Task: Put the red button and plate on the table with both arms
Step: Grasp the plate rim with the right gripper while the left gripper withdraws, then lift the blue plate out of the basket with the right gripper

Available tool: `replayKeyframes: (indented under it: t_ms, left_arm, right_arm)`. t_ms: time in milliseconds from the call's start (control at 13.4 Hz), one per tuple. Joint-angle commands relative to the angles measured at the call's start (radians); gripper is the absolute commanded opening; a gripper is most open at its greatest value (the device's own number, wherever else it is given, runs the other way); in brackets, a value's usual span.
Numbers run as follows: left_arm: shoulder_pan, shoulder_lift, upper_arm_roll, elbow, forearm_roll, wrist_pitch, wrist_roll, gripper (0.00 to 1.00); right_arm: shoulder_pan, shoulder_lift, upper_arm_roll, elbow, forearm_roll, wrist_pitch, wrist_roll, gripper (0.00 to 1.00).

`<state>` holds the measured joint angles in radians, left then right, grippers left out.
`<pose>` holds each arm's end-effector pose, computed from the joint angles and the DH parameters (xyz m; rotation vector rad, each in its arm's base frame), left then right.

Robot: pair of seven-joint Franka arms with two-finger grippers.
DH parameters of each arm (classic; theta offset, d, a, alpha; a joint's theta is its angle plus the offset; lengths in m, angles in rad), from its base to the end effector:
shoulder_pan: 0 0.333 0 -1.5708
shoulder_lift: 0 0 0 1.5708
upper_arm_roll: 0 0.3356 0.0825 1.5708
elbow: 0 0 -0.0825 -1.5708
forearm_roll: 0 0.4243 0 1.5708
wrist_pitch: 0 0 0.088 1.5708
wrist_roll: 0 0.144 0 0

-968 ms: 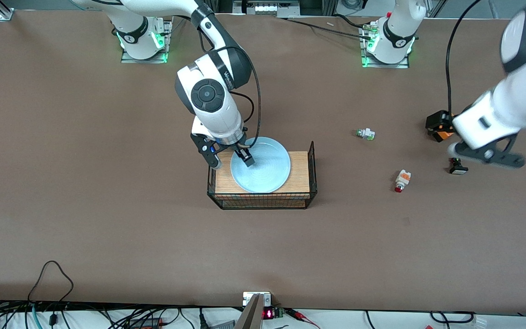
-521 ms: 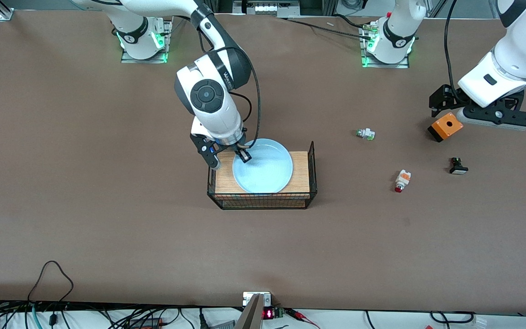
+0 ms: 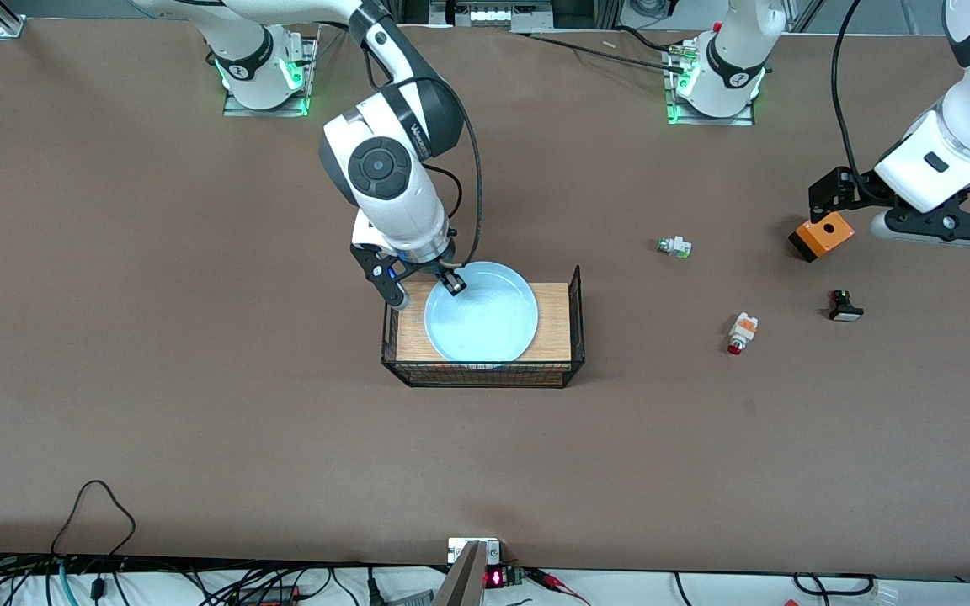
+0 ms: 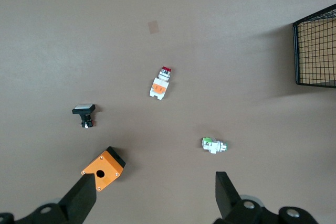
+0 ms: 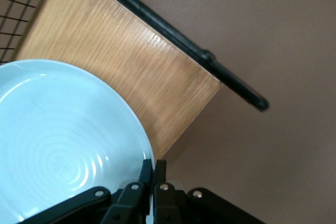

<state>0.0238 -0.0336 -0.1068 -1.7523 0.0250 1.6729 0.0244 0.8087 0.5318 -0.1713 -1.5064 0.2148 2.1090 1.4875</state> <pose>0.5826 -0.0458 0.5423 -3.1063 0.1716 0.0702 0.5868 0.4771 0.3305 -2.7023 1.3496 0.0773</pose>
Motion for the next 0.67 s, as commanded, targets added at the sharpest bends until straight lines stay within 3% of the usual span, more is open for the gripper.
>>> replayKeyframes:
  t_ms: [0, 372, 596]
  left_arm:
    - [0.007, 0.009, -0.005, 0.019, -0.011, -0.007, 0.006, 1.00]
    - [0.018, 0.017, -0.004, 0.019, -0.008, -0.009, 0.012, 1.00]
    - [0.019, 0.021, -0.011, 0.027, 0.001, -0.001, 0.012, 1.00]
  right_arm:
    - [-0.008, -0.073, -0.008, 0.015, 0.017, -0.044, -0.007, 0.00]
    - [-0.013, -0.229, -0.017, 0.017, 0.075, -0.202, -0.009, 0.00]
    - [-0.115, -0.274, -0.019, 0.018, 0.081, -0.291, -0.146, 0.00]
